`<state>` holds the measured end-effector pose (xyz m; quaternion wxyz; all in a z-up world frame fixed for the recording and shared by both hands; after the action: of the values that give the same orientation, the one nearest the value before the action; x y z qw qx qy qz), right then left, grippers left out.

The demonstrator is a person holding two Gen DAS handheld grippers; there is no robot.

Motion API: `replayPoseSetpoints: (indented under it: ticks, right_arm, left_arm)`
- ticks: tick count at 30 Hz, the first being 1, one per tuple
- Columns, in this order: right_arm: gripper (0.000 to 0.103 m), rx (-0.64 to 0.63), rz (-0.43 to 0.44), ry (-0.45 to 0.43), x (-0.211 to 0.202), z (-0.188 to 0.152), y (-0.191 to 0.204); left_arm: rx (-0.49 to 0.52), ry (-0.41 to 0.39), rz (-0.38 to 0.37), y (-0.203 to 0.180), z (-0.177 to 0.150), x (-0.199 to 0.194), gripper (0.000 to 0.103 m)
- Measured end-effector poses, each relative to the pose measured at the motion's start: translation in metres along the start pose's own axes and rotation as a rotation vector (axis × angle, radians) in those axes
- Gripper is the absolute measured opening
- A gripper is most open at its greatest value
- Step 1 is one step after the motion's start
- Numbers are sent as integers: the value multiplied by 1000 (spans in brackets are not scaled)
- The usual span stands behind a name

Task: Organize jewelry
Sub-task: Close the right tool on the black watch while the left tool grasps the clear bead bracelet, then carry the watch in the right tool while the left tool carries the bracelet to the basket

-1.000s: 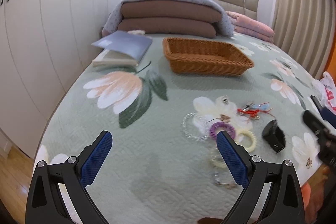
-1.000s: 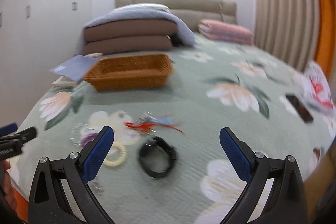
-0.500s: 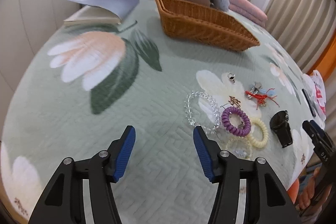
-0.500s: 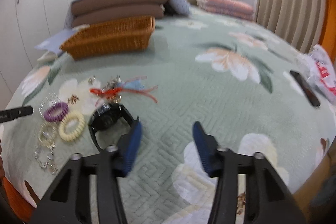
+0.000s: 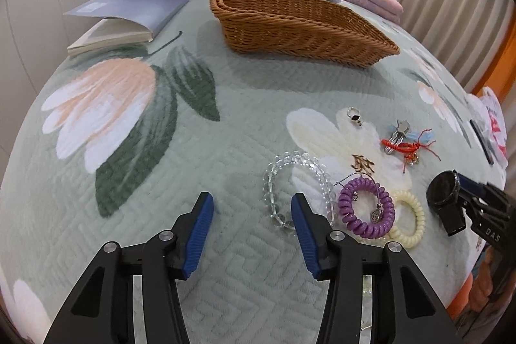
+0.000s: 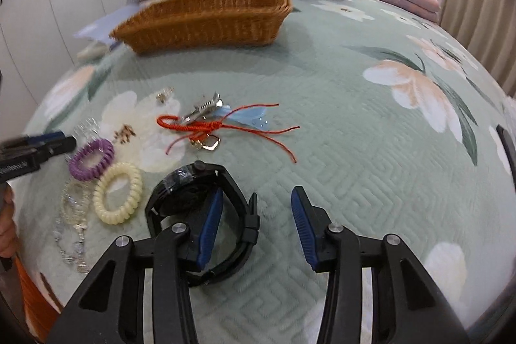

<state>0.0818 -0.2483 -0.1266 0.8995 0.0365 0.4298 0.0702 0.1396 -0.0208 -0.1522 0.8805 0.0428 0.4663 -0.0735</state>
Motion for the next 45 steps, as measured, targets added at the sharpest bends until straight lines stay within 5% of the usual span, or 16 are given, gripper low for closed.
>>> replayPoseSetpoints:
  ticks: [3, 6, 9, 12, 29, 40, 45]
  right_arm:
    - [47, -31, -8, 4, 5, 3, 4]
    - [30, -51, 1, 6, 6, 4, 9]
    - [26, -79, -2, 1, 7, 4, 17]
    - [15, -83, 34, -38, -2, 6, 24]
    - [15, -68, 98, -143, -20, 52, 50]
    - [15, -66, 103, -234, -18, 160, 57]
    - [15, 7, 65, -199, 23, 218, 37]
  left_arm:
    - [24, 2, 18, -3, 2, 3, 52]
    - [46, -2, 36, -7, 5, 5, 51]
    - [80, -17, 55, -15, 8, 5, 37]
    - [114, -31, 61, -22, 7, 2, 8]
    - [-11, -203, -175, 1, 42, -62, 7]
    - [30, -314, -255, -11, 121, -84, 7]
    - [-8, -310, -281, -20, 172, -67, 8]
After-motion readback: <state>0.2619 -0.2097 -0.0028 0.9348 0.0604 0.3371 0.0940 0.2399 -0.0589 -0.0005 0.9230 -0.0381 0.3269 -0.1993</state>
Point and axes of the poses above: each gripper's, at about its wrist camera, not at the fingertips, and x roughly the way its jaws point, y to its left, z to its top, the point moved 7 cm from there along x, roughly the way its jaws point, and after that the axes turned 11 degrees about z, right-handed, at the moved point
